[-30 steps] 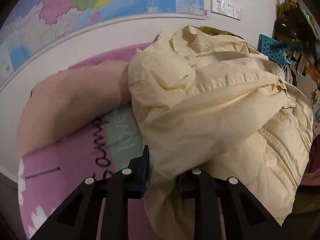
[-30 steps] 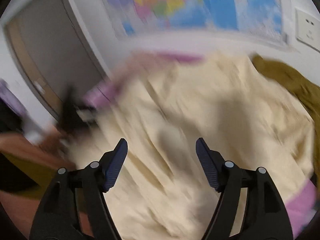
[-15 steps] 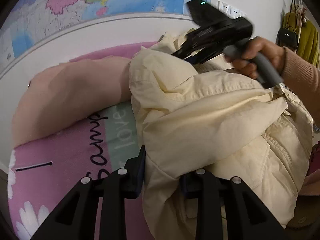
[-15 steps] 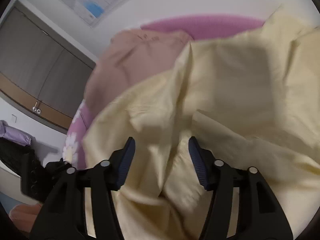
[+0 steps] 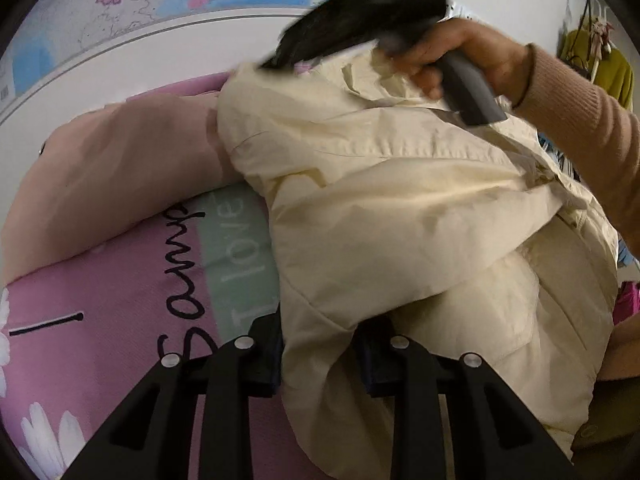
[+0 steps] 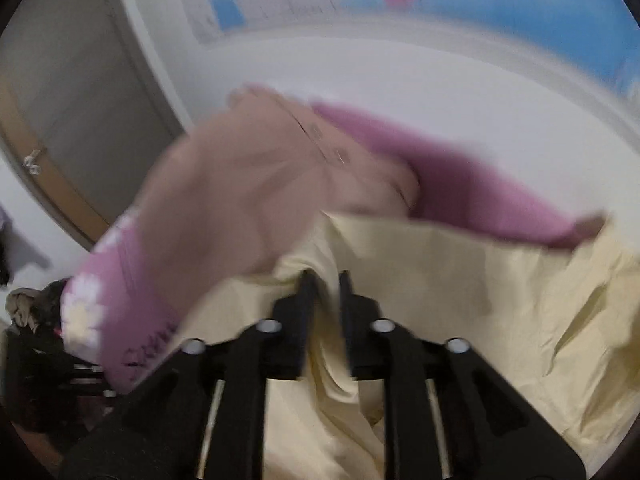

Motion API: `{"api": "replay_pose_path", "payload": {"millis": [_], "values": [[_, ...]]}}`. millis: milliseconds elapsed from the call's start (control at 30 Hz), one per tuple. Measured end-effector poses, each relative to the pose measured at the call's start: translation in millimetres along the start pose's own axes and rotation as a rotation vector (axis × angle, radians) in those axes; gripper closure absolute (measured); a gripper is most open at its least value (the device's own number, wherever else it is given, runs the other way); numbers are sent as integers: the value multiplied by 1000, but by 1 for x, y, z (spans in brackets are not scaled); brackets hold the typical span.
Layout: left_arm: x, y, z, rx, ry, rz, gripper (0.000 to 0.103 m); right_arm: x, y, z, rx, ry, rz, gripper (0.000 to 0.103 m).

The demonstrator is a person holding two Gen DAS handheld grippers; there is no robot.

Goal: Fold large clothes

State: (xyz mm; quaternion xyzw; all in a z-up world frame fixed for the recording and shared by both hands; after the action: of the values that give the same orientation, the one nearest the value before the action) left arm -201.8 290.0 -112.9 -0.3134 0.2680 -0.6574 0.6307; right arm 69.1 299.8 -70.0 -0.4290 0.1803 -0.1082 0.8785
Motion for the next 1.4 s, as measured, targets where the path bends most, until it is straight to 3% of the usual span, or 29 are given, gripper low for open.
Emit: {"api": "replay_pose_path", "payload": {"millis": [67, 100, 167, 233, 267, 400, 500, 567, 667, 733, 767, 800, 833, 933, 1067, 1167, 1233, 1333, 1400], "values": [[-1, -7, 0, 14, 0, 7, 66, 19, -16, -9, 40, 95, 45, 65], [-3, -11, 1, 27, -12, -7, 59, 25, -31, -14, 65, 106, 56, 61], [-14, -26, 5, 74, -43, -46, 54, 35, -76, -32, 123, 112, 76, 60], [-24, -41, 14, 116, -88, -104, 47, 51, -128, -65, 180, 130, 59, 54], [-25, -46, 18, 135, -96, -132, 46, 60, -152, -88, 195, 149, 52, 42], [-11, -49, 45, 190, -11, -139, 43, 84, -210, -180, 172, 229, -65, 25], [-5, -51, 60, 235, 15, -171, 36, 96, -229, -245, 122, 324, -118, 23], [-4, -48, 71, 249, 30, -174, 34, 97, -232, -276, 100, 355, -142, 19], [11, -26, 86, 198, 79, -130, 34, 89, -221, -301, 69, 350, -147, 19], [19, -4, 93, 144, 108, -98, 34, 86, -211, -302, 64, 349, -152, 24], [21, 10, 96, 104, 106, -86, 34, 86, -209, -303, 65, 354, -146, 46], [22, 19, 98, 77, 102, -75, 34, 85, -209, -301, 67, 347, -136, 82], [23, 29, 100, 47, 95, -53, 34, 83, -214, -296, 76, 330, -157, 101], [19, 46, 106, 2, 50, -40, 34, 79, -249, -279, 197, 283, -186, 101], [12, 46, 116, 24, 6, -48, 35, 74, -292, -240, 330, 180, -289, 101], [12, 46, 123, 62, 4, 32, 34, 86, -295, -223, 374, 166, -366, 101], [14, 58, 126, 40, 20, 107, 34, 107, -278, -222, 352, 214, -377, 101], [14, 82, 124, -12, 50, 180, 34, 134, -235, -235, 237, 266, -410, 101], [16, 91, 120, -21, 100, 230, 31, 149, -208, -249, 169, 329, -382, 100]]}}
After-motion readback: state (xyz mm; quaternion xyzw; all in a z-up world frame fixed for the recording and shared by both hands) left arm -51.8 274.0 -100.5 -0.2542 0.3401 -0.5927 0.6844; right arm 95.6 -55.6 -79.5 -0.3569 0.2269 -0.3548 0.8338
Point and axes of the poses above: each gripper's, at about its wrist camera, not at the fingertips, and y roughly the way its jaws point, x to its right, z to its top, the point moved 1 cm from there along y, roughly the way its jaws point
